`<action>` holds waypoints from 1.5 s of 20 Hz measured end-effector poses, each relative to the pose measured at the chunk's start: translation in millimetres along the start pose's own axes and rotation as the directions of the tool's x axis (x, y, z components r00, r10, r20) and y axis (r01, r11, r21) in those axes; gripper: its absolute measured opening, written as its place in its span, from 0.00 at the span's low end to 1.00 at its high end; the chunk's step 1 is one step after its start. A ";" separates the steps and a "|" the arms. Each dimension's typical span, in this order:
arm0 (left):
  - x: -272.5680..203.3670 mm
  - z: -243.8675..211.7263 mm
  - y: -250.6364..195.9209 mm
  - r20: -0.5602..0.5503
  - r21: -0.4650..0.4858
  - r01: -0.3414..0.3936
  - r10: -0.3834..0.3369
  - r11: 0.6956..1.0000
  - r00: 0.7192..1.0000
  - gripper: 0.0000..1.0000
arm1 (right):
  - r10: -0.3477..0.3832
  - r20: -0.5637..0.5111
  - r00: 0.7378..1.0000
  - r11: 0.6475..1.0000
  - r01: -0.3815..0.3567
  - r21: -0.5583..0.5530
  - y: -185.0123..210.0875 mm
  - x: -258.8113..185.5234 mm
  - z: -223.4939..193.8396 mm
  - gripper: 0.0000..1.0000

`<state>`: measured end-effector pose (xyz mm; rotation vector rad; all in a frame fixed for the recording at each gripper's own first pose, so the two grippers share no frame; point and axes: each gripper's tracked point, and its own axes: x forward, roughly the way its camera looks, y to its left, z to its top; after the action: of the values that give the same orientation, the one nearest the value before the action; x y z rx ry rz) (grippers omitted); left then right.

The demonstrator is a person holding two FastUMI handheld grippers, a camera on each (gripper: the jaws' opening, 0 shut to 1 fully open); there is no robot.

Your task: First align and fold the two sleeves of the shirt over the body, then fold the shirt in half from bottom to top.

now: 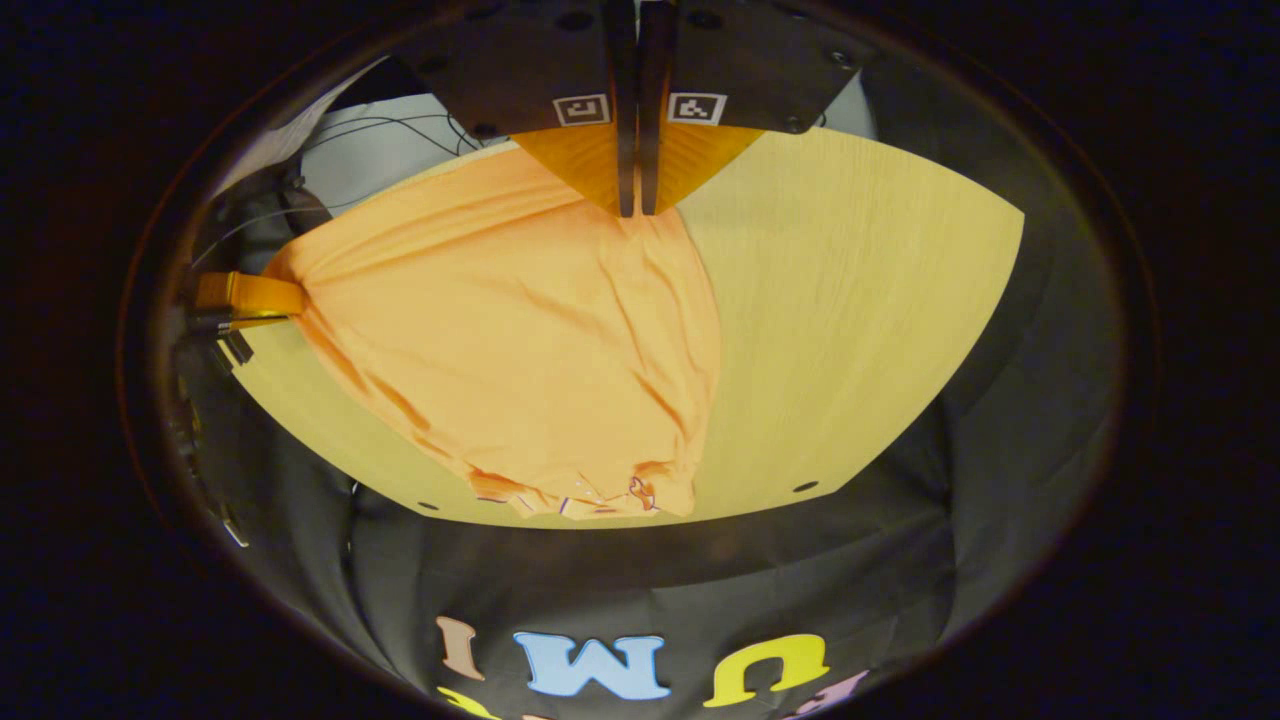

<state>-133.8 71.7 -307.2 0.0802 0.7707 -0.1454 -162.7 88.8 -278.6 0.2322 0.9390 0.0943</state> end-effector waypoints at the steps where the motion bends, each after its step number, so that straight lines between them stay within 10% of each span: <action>1: 0.8 0.6 0.6 -0.007 -0.024 -0.008 0.008 1.000 1.000 0.07 | 0.016 0.000 1.000 1.000 -0.016 0.017 0.5 -0.1 2.0 0.01; 13: -17.0 78.5 -3.4 0.105 -0.108 -0.057 0.068 0.993 0.992 0.07 | 0.113 0.187 0.976 0.994 -0.109 -0.029 -5.1 -28.9 90.1 0.01; 30: 82.8 268.2 28.4 0.259 0.006 0.123 -0.120 0.992 0.958 0.07 | -0.116 0.314 0.942 0.993 0.109 0.041 -17.7 31.0 265.8 0.01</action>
<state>113.8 57.8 -172.7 0.0032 0.5143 -0.2635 70.0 35.6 -156.3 0.2069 0.6316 -0.0590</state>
